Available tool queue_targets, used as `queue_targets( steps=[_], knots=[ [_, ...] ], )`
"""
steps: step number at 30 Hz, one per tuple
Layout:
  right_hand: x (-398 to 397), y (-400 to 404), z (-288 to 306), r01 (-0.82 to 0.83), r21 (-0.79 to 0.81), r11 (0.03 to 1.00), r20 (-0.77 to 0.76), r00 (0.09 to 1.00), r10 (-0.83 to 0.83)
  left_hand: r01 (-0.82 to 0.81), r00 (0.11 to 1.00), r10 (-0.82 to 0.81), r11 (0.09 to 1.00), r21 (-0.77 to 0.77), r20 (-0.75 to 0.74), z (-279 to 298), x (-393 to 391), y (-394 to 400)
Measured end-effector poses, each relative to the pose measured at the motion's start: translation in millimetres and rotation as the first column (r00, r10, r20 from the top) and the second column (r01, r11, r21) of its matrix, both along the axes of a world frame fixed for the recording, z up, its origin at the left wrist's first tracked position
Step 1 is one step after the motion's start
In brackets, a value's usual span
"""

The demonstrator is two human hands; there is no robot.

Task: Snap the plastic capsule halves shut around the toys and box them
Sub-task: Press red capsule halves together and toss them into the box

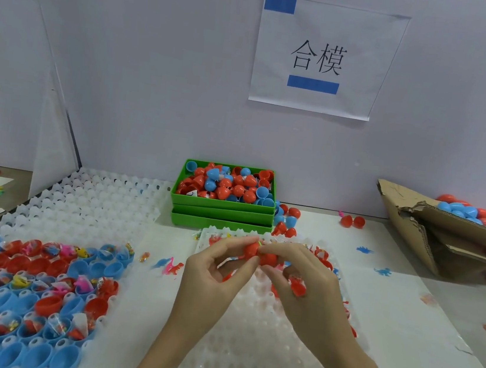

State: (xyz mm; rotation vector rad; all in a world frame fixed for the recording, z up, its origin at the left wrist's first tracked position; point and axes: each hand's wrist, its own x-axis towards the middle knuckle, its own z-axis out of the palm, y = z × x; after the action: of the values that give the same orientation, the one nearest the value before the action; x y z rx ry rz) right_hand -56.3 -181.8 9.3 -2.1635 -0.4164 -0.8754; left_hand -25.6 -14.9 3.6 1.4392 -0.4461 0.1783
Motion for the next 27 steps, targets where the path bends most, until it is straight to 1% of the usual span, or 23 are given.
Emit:
queue_targets(
  steps=[3,7,12,16,20,23,25,27],
  knots=[
    [-2.7,4.1,1.4,-0.021,0.051,0.998,-0.037,0.999,0.022,-0.035,0.999,0.034,0.999,0.012,0.041,0.3,-1.4,-0.6],
    [-4.5,8.1,1.9,-0.031,0.104,0.994,-0.071,0.997,0.038,-0.103,0.989,0.091,0.990,0.097,0.116,-2.6,-2.2,-2.7],
    [-4.4,8.4,1.6,-0.057,0.128,0.990,-0.090,0.994,0.069,-0.081,0.986,0.055,0.982,0.168,0.156,0.5,-1.3,2.7],
    [-3.8,7.0,-0.7,-0.061,0.172,0.983,-0.119,0.989,0.082,-0.101,0.977,0.049,0.964,0.247,0.208,1.0,0.9,8.6],
    [-3.8,6.9,-0.9,-0.099,0.225,0.969,-0.116,0.985,0.127,-0.153,0.962,0.088,0.957,0.245,0.257,-0.1,0.9,9.2],
    [-4.0,7.1,0.9,-0.141,0.251,0.958,-0.112,0.978,0.174,-0.146,0.959,0.081,0.963,0.228,0.270,0.1,1.1,10.2],
    [-3.7,6.4,1.1,-0.155,0.251,0.956,-0.111,0.976,0.187,-0.149,0.955,0.076,0.958,0.243,0.288,-0.3,0.5,10.9],
    [-3.1,5.4,0.6,-0.157,0.245,0.957,-0.110,0.976,0.189,-0.136,0.963,0.064,0.954,0.266,0.263,-0.8,-0.8,8.5]
  ],
)
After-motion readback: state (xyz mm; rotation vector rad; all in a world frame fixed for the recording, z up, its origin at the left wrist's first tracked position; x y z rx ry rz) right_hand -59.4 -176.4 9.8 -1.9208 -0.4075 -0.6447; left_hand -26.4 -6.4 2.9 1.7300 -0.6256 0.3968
